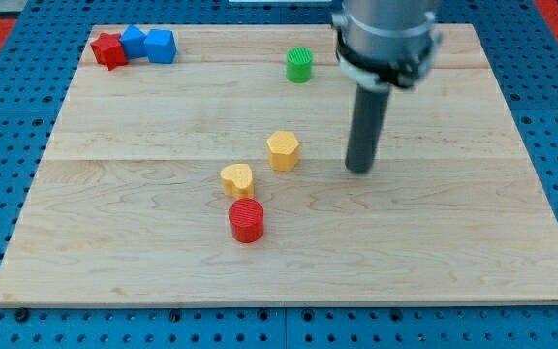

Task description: Keep red circle below blue triangle

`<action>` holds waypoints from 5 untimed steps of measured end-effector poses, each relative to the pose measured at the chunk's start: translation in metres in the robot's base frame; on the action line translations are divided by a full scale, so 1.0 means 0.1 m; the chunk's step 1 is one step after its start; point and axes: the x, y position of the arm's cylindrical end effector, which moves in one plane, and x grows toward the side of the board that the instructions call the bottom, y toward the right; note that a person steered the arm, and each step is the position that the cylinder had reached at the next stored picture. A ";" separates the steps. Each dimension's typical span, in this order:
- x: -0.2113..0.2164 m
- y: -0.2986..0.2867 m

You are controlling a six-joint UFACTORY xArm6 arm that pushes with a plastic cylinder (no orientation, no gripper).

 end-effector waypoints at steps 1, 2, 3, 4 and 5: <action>0.32 -0.72; 0.54 -1.04; 0.72 -1.47; 0.62 -1.87; 0.55 -1.89</action>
